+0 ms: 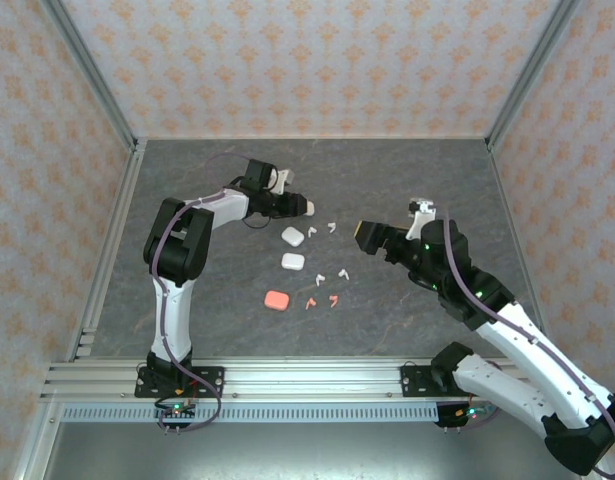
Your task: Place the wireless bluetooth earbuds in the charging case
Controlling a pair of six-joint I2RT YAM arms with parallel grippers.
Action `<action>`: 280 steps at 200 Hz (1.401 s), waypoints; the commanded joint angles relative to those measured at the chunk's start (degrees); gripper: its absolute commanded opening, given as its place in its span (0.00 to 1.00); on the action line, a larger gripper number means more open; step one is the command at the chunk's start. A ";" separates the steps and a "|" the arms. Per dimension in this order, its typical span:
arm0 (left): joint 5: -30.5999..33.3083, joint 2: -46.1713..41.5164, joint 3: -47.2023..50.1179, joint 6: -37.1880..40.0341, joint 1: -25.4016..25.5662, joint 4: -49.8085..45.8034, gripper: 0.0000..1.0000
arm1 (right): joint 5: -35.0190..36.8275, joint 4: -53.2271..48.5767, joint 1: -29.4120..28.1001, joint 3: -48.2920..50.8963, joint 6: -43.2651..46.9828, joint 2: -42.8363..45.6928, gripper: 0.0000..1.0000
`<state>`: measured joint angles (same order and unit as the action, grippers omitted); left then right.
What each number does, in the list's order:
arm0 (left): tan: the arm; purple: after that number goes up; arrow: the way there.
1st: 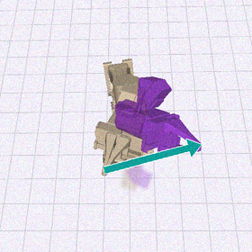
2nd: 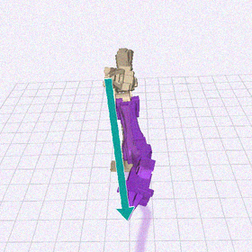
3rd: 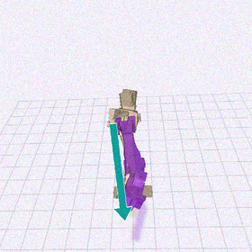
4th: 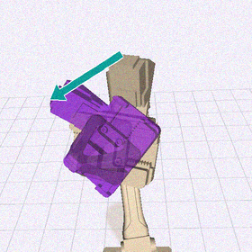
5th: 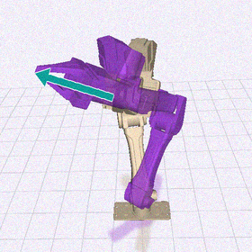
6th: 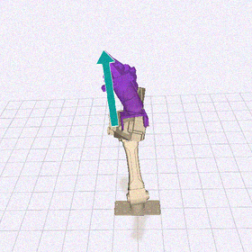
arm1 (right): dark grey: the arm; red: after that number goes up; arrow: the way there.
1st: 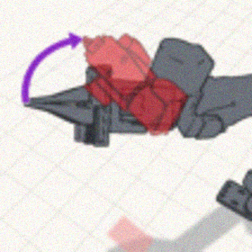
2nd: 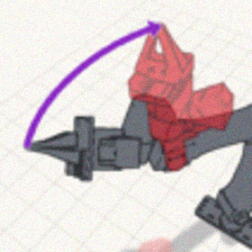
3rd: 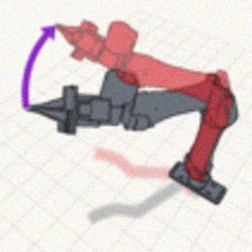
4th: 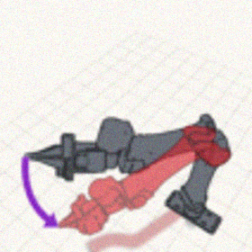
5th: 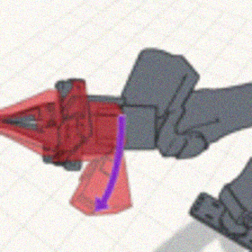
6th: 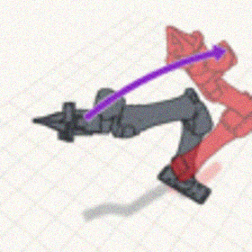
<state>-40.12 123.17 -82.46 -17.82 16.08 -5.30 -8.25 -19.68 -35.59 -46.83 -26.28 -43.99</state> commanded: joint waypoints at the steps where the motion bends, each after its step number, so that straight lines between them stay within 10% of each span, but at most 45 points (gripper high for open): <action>1: 3.96 -1.90 0.46 0.47 -0.68 -1.01 0.54 | 2.10 2.34 -0.18 0.86 -1.40 0.06 0.99; 141: 9.84 -40.60 28.63 -5.86 -4.24 9.06 0.70 | 1.56 -9.82 -6.96 -15.16 15.98 -28.56 0.99; 224: 23.65 -72.46 47.58 -9.11 -4.73 -2.26 0.94 | -0.84 -13.24 -11.50 -25.15 24.86 -50.84 1.00; 280: 27.78 -85.17 50.89 -8.28 -4.74 -11.97 1.00 | -0.01 -19.87 -13.51 -37.14 29.39 -65.77 0.84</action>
<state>-16.40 40.66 -32.58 -26.35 11.25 -10.98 -9.13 -34.83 -48.38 -79.42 -0.12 -105.34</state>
